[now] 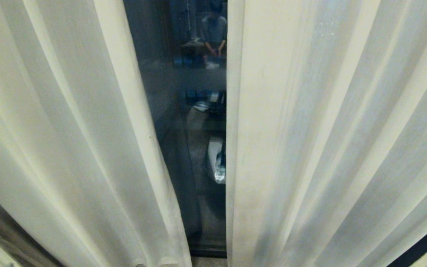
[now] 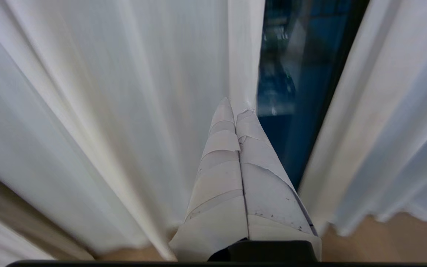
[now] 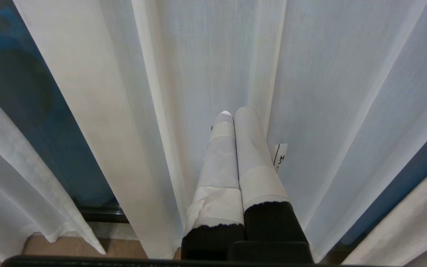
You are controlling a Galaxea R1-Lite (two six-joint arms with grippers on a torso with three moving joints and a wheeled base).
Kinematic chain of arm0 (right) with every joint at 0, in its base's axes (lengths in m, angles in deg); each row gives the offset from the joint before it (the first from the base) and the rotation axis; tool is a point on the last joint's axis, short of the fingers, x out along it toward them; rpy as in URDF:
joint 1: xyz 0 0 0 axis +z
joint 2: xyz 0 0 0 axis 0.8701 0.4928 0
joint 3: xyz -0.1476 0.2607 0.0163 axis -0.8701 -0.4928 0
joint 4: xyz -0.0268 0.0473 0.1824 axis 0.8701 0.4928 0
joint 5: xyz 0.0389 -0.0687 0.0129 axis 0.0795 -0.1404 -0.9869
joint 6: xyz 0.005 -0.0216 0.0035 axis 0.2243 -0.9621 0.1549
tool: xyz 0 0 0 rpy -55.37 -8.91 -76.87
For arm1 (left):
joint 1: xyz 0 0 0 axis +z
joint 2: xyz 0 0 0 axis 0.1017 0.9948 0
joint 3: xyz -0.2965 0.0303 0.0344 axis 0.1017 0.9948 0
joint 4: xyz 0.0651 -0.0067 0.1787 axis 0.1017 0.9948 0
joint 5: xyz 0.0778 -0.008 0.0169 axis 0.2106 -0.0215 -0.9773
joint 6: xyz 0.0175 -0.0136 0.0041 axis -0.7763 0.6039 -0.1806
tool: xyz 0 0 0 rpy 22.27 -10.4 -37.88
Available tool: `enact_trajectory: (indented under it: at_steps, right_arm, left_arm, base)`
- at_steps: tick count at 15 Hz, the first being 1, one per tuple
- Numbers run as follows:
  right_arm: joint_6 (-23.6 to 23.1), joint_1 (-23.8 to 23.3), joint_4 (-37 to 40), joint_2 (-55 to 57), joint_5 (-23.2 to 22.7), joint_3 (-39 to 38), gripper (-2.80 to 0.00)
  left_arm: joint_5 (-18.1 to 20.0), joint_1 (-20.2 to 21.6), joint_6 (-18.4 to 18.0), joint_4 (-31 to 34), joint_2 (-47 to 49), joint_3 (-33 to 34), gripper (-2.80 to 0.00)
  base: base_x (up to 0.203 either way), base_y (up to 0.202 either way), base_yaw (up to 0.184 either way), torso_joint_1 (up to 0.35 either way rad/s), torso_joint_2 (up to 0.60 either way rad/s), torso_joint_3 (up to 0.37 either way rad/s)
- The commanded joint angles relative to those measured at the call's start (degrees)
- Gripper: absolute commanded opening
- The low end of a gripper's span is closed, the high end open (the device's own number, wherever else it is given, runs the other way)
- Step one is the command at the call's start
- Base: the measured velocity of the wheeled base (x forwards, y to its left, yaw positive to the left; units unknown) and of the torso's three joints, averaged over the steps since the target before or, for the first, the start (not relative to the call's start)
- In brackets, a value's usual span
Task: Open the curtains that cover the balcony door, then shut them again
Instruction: Pull the outer curtains open on both sides
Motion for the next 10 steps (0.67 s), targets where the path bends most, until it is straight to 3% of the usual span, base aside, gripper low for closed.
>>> enact_trajectory:
  at_steps: [1, 8, 10]
  right_arm:
    - [0.0, 0.0, 0.0, 0.1, 0.0, 0.0, -2.8]
    - [0.0, 0.0, 0.0, 0.0, 0.0, 0.0, -2.8]
    - [0.0, 0.0, 0.0, 0.0, 0.0, 0.0, -2.8]
  left_arm:
    - [-0.3, -0.4, -1.0, -1.4, -7.7, 3.7, -2.8]
    - [-6.1, -0.6, -1.0, -5.1, -7.8, 6.5, -2.8]
    - [-6.2, -0.6, 1.5, -3.6, -7.8, 6.5, -2.8]
  base:
    - [0.0, 0.0, 0.0, 0.0, 0.0, 0.0]
    - [0.0, 0.0, 0.0, 0.0, 0.0, 0.0]
    - [0.0, 0.0, 0.0, 0.0, 0.0, 0.0]
